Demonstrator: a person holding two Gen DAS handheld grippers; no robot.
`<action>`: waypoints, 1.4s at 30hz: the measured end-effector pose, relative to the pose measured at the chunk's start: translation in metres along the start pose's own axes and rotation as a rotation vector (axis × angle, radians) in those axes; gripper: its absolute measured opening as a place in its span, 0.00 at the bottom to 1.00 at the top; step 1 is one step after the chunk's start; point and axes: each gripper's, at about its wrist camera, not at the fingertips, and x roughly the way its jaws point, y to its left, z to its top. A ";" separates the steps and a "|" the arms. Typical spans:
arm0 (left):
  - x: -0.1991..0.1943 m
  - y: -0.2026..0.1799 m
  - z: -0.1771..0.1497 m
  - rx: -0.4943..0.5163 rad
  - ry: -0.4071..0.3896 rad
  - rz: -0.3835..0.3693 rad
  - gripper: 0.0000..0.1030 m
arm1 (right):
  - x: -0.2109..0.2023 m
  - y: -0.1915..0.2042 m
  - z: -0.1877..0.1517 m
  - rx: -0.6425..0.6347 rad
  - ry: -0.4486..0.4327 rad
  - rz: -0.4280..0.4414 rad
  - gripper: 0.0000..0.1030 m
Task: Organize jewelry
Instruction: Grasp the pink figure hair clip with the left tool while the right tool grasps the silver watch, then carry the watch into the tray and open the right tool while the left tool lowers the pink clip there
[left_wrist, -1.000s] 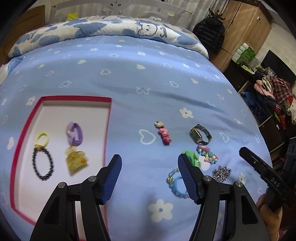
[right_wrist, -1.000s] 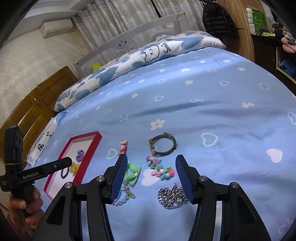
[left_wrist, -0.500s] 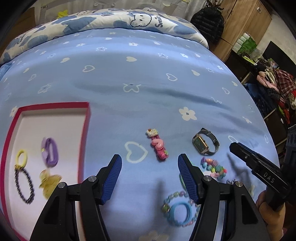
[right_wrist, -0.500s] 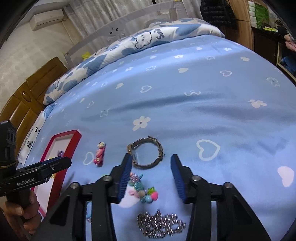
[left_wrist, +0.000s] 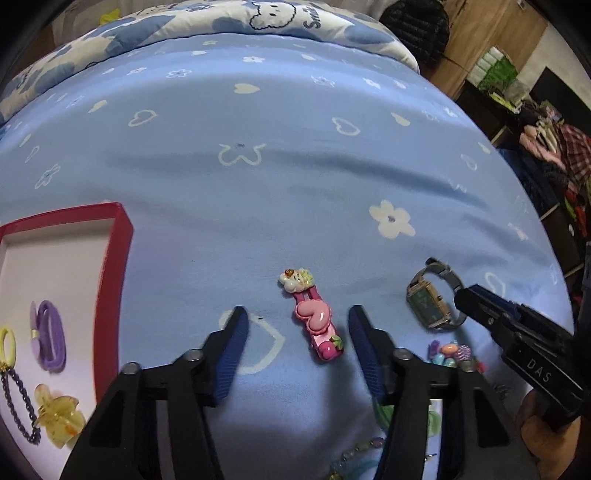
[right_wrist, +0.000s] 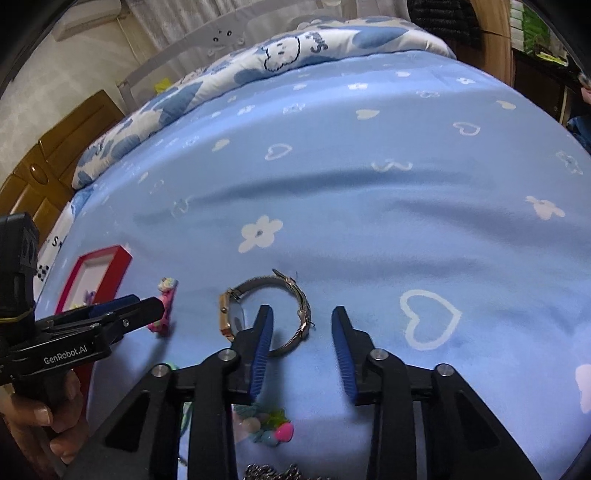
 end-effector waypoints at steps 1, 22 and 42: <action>0.003 -0.001 0.000 0.005 0.003 0.001 0.36 | 0.003 0.000 0.000 -0.005 0.006 -0.004 0.24; -0.077 0.023 -0.032 -0.015 -0.121 -0.091 0.15 | -0.044 0.033 -0.005 -0.035 -0.107 0.055 0.08; -0.194 0.097 -0.113 -0.126 -0.237 -0.033 0.15 | -0.057 0.130 -0.026 -0.152 -0.087 0.232 0.08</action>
